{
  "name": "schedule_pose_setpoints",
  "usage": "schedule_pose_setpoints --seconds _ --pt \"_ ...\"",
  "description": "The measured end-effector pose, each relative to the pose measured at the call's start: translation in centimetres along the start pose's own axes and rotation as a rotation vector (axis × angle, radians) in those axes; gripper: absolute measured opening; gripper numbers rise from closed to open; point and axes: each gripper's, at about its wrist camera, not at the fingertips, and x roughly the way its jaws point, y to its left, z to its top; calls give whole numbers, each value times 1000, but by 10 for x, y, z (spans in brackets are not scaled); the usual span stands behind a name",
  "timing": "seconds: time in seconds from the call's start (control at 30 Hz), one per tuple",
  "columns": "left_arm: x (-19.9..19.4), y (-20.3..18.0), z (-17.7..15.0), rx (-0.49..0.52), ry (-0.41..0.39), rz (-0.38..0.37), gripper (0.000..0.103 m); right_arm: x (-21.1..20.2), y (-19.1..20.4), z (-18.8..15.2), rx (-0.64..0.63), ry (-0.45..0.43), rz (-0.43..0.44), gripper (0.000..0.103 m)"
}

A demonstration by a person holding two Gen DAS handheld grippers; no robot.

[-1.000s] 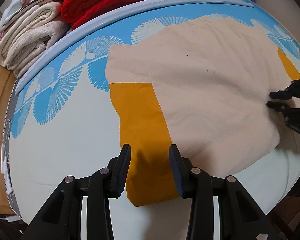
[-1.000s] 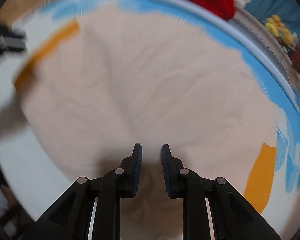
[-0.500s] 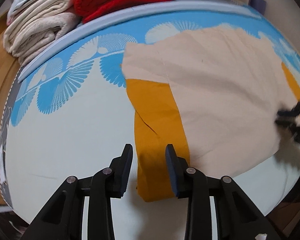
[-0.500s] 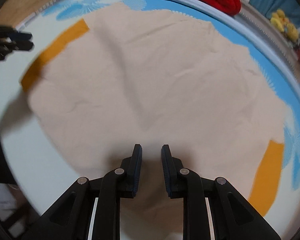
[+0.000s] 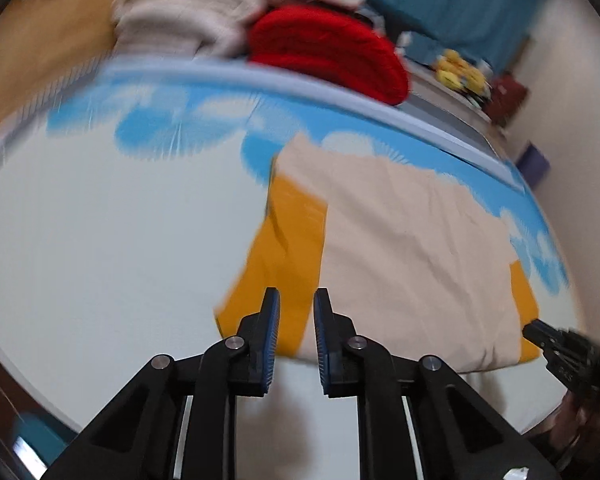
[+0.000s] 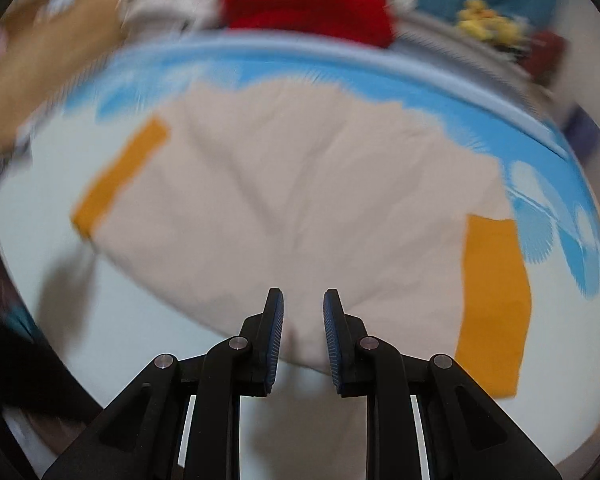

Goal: Fold large clothes

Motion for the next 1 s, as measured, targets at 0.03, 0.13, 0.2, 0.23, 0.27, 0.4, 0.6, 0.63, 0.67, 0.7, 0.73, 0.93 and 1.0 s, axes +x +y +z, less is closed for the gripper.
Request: schedule_pose_setpoints --seconds 0.03,0.13,0.2,0.23,0.27,0.4,0.6,0.63,0.67,0.7,0.73,0.93,1.0 --pt "10 6 -7 -42 31 -13 13 -3 4 -1 23 -12 -8 22" --pt "50 25 -25 -200 131 -46 20 18 4 -2 66 -14 -32 22" --pt "67 35 -33 -282 184 -86 31 39 7 8 88 -2 -20 22" --pt "77 41 -36 -335 216 -116 37 49 9 10 96 10 -22 22" --pt "81 44 -39 -361 231 -128 38 59 9 10 100 27 -35 22" --pt "103 56 -39 -439 260 -141 52 101 8 -5 164 130 -47 22" --pt "117 59 -32 -516 183 -210 61 106 9 -5 159 114 -60 22" --pt "119 58 -29 -515 172 -212 61 106 9 -6 155 109 -54 22" --pt "122 57 -26 -518 157 -212 61 105 8 -7 150 108 -47 22" --pt "124 56 -24 -530 141 -214 61 104 8 -7 146 108 -41 22" --pt "127 55 -23 -544 128 -219 62 104 7 -7 145 109 -32 22" --pt "148 44 -9 -577 72 -199 54 105 2 -11 156 92 5 22" --pt "151 41 -7 -584 96 -238 19 104 0 -12 162 89 8 22"
